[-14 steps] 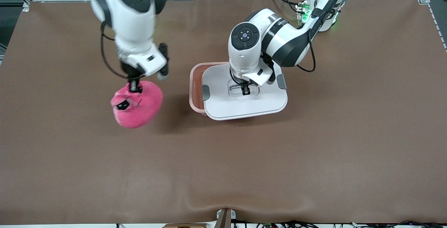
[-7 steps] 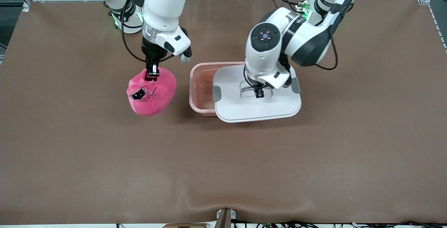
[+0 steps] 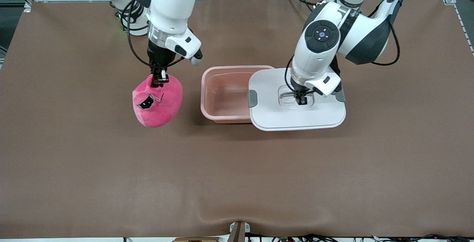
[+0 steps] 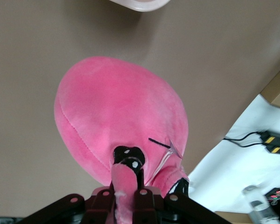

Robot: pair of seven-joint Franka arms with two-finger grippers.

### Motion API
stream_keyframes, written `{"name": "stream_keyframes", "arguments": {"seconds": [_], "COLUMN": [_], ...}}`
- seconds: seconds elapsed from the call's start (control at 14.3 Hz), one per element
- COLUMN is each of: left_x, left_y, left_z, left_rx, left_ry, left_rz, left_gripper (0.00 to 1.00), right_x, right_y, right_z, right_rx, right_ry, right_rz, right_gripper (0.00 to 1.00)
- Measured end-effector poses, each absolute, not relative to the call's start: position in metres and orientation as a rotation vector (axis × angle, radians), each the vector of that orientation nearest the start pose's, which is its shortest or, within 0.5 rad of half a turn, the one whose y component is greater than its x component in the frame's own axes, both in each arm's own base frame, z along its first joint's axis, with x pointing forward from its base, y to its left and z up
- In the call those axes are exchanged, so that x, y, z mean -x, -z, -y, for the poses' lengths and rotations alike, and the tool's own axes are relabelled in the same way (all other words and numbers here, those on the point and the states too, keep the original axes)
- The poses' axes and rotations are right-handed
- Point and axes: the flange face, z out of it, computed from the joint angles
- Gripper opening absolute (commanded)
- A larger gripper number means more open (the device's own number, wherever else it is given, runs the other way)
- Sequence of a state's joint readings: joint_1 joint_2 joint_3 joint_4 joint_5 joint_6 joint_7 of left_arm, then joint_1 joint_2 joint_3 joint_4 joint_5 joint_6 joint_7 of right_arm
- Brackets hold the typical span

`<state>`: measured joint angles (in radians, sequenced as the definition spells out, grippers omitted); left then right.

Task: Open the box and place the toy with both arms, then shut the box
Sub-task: 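Lift the lid off with the left gripper while the right lifts the toy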

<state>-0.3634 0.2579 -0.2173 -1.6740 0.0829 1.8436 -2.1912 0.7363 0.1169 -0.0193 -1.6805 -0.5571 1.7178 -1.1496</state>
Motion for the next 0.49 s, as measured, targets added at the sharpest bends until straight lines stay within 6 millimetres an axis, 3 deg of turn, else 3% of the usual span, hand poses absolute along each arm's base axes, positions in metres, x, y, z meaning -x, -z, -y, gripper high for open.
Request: {"name": "stream_keyframes", "arguments": {"seconds": [0.21,0.49], "left_x": [-0.536,-0.540], "left_y": [-0.450,-0.455], "left_z": [0.301,0.270], "left_rx": [-2.300,-2.319], "left_ry": [-0.014,-0.017], "left_rz": [-2.276,-2.263], "left_gripper": [0.00,0.00], "right_x": [-0.451,-0.420], "right_y": [-0.524,-0.496], "right_z": [-0.398,-0.449], "right_rx": [-1.245,-1.090], "right_ry": [0.267,0.311], "right_rz": [-2.196,-2.220], "right_gripper": [0.00,0.00]}}
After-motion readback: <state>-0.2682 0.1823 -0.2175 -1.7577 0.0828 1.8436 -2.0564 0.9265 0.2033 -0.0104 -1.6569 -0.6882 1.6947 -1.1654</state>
